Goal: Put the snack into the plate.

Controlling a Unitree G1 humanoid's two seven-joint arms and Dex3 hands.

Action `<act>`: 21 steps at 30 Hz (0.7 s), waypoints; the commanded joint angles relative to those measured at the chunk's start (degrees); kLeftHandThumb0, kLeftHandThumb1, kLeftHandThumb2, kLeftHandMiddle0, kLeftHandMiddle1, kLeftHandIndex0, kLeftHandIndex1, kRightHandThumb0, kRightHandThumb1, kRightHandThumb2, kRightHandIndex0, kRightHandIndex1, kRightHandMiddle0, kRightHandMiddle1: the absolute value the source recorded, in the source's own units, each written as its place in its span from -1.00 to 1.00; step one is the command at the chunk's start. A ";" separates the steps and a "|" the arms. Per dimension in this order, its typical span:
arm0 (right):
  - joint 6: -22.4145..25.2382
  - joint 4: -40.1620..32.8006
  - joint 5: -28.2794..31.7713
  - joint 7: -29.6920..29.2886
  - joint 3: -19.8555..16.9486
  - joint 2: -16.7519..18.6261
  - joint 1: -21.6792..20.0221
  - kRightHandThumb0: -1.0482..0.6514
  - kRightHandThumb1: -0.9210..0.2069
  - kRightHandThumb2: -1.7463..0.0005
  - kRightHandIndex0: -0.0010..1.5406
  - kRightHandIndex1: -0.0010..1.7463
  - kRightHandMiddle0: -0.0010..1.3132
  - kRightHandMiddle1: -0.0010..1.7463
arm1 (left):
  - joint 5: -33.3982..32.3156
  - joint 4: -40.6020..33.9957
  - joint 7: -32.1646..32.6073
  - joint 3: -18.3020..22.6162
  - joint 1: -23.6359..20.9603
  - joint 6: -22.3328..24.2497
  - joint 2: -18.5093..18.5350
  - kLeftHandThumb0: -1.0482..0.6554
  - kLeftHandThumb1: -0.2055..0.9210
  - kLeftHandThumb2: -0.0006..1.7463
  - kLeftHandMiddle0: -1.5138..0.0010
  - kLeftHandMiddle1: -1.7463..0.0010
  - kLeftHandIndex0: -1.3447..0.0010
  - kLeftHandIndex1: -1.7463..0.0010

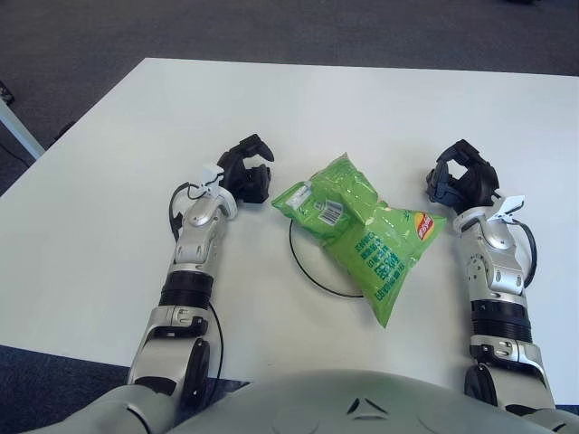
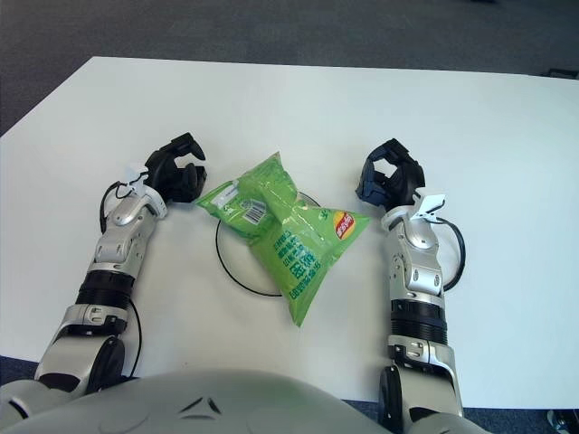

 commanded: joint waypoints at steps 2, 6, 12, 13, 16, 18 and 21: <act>-0.09 2.54 -1.39 -0.61 0.68 1.94 3.46 -0.34 0.11 -0.54 0.75 1.00 -0.04 1.00 | -0.63 2.27 0.13 0.26 3.69 0.34 -0.78 -0.37 -0.21 0.62 -0.80 -1.00 -0.01 -1.00; 0.41 3.49 -1.90 -0.33 0.72 1.30 2.73 -0.34 0.12 -0.54 0.75 1.00 -0.04 1.00 | -0.60 3.04 0.11 0.23 2.96 0.50 -0.80 -0.36 -0.20 0.61 -0.80 -1.00 0.00 -1.00; 1.21 4.31 -3.45 -1.44 0.97 0.49 1.98 -0.34 0.11 -0.54 0.75 1.00 -0.04 1.00 | -0.63 4.11 0.27 0.23 1.81 0.75 -1.14 -0.37 -0.21 0.61 -0.80 -1.00 0.00 -1.00; 0.93 4.39 -3.97 -1.91 1.01 0.50 1.97 -0.34 0.10 -0.54 0.75 1.00 -0.04 1.00 | -0.67 4.19 0.25 0.25 1.71 0.81 -1.18 -0.37 -0.21 0.62 -0.80 -1.00 -0.01 -1.00; -1.64 5.16 -6.02 -3.69 1.01 0.71 2.01 -0.34 0.10 -0.53 0.74 1.00 -0.05 1.00 | -0.77 4.60 0.26 0.30 1.48 0.70 -1.41 -0.37 -0.22 0.63 -0.80 -1.00 -0.02 -1.00; -6.00 6.53 -8.39 -5.46 1.09 0.55 2.07 -0.33 0.10 -0.53 0.74 1.00 -0.05 1.00 | -0.80 4.73 0.42 0.28 1.30 0.71 -1.74 -0.37 -0.23 0.63 -0.80 -1.00 -0.02 -1.00; -11.88 8.71 -11.17 -7.24 1.27 0.18 2.00 -0.34 0.10 -0.53 0.74 1.00 -0.05 1.00 | -0.77 4.75 0.67 0.24 1.07 0.83 -2.06 -0.37 -0.24 0.64 -0.80 -1.00 -0.03 -1.00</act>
